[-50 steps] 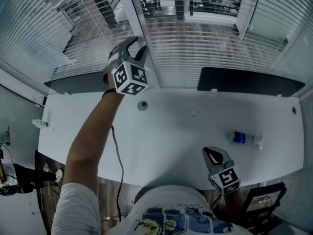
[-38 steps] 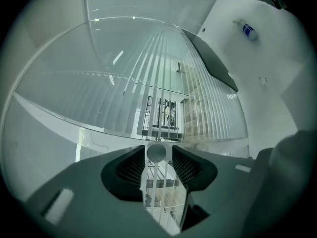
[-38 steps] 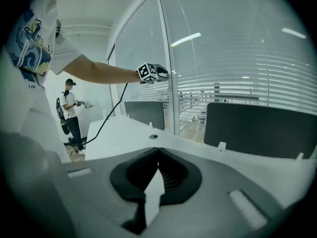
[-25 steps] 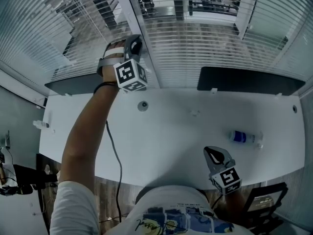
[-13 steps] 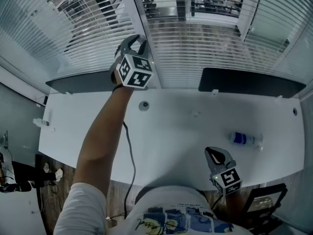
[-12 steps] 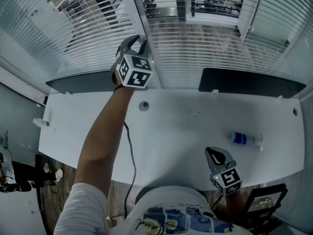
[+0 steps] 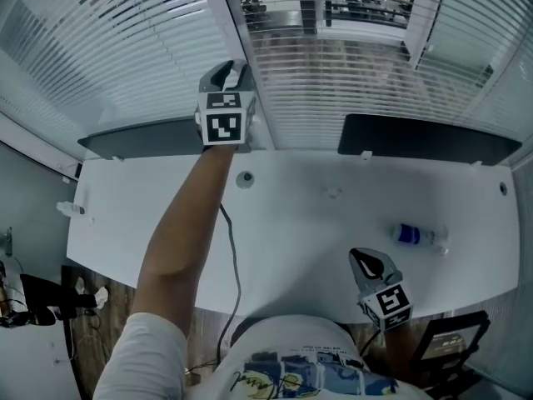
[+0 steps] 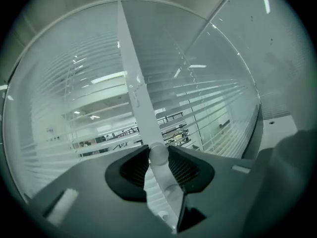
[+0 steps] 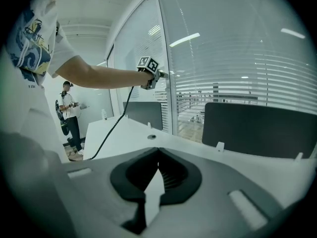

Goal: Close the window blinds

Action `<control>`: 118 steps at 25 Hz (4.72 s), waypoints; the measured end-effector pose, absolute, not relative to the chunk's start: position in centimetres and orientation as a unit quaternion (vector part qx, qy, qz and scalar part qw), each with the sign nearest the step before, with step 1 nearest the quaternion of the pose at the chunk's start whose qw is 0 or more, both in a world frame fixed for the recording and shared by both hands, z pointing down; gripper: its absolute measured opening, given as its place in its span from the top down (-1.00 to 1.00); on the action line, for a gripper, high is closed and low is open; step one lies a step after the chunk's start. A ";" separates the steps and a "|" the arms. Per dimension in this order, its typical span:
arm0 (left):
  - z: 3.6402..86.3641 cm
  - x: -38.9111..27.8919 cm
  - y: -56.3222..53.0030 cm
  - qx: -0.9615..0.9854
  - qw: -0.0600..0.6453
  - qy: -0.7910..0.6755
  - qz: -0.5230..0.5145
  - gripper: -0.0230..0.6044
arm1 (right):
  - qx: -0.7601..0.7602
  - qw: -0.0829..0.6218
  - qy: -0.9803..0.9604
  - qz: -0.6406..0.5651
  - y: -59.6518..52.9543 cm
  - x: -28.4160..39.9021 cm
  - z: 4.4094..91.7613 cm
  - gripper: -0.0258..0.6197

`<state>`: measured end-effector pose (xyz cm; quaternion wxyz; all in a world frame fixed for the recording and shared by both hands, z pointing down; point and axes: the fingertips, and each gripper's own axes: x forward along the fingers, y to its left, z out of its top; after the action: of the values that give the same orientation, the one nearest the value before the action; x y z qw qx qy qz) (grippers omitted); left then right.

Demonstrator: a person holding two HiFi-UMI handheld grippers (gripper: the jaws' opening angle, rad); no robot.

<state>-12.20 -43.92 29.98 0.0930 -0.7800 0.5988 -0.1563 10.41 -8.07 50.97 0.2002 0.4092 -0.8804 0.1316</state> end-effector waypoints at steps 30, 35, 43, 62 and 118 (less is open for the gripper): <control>31.2 -10.7 -43.8 -0.642 0.410 0.477 -0.438 0.52 | 0.412 0.200 -0.879 0.136 -7.9 10.7 51.1 0.91; 30.7 -11.1 -43.8 -0.707 0.291 0.544 -0.345 0.52 | 0.411 0.201 -0.879 0.137 -8.0 10.6 51.1 0.91; 30.3 -11.8 -43.7 -0.758 0.155 0.592 -0.224 0.52 | 0.411 0.198 -0.880 0.134 -8.0 10.6 51.3 0.91; 30.3 -12.2 -43.6 -0.762 0.139 0.591 -0.223 0.37 | 0.417 0.195 -0.878 0.130 -8.4 11.1 51.2 0.91; 29.5 -12.5 -43.4 -0.798 -0.062 0.598 -0.039 0.53 | 0.412 0.196 -0.880 0.136 -8.1 10.8 51.3 0.91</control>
<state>-12.53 -43.37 29.48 -0.0616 -0.7978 0.5985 -0.0389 10.77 -8.14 51.32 0.1955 0.4116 -0.8796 0.1364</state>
